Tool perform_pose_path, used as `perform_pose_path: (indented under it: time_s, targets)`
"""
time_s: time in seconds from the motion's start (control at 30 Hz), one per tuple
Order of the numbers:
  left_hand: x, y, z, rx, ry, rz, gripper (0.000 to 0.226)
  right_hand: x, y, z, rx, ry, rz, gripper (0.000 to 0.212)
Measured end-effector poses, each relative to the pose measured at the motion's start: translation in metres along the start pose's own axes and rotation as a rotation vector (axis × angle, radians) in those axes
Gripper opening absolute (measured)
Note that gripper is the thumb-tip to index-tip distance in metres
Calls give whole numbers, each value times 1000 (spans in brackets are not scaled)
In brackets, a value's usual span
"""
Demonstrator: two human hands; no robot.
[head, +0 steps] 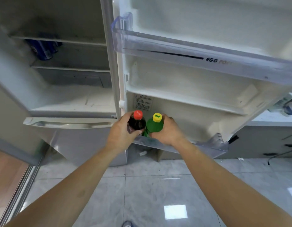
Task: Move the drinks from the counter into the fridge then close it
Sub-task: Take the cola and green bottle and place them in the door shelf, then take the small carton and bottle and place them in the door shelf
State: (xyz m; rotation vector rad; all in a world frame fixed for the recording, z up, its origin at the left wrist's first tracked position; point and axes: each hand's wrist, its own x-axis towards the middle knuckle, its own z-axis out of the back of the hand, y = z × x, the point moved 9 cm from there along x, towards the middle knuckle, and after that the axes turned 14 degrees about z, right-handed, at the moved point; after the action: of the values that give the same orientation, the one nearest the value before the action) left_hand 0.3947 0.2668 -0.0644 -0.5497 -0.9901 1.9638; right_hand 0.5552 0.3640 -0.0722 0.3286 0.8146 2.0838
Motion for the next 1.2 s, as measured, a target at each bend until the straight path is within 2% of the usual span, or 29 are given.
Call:
perform_pose_path:
  time_s: [0.13, 0.23, 0.37, 0.5, 0.67, 0.73, 0.83, 1.0, 1.1, 1.2]
  targets:
    - [-8, 7, 4, -165, -36, 19, 69, -6, -2, 5, 21, -17, -2, 80]
    - [-22, 11, 19, -220, -230, 26, 52, -17, -5, 13, 16, -50, 10, 89]
    - [-48, 2, 25, -345, -385, -11, 37, -60, -6, 45, 97, -366, 152, 53]
    - [-79, -21, 3, -414, -394, -24, 34, -123, -34, 74, 211, -596, 184, 25]
    - [-129, -57, -66, -475, -244, -32, 34, -222, -114, 98, 361, -776, 5, 10]
    - [-156, -65, -104, -463, -137, -1, 34, -270, -155, 102, 411, -849, -112, 18]
    - [-195, -65, -168, -360, 85, 92, 35, -346, -217, 96, 492, -909, -314, 14]
    - [-247, -20, -259, -206, 443, 412, 24, -461, -294, 67, 567, -957, -600, 7]
    - [-270, 13, -288, -97, 560, 548, 24, -510, -324, 42, 611, -940, -752, 11]
    - [-279, 41, -302, 15, 596, 697, 27, -538, -350, 19, 675, -909, -874, 14]
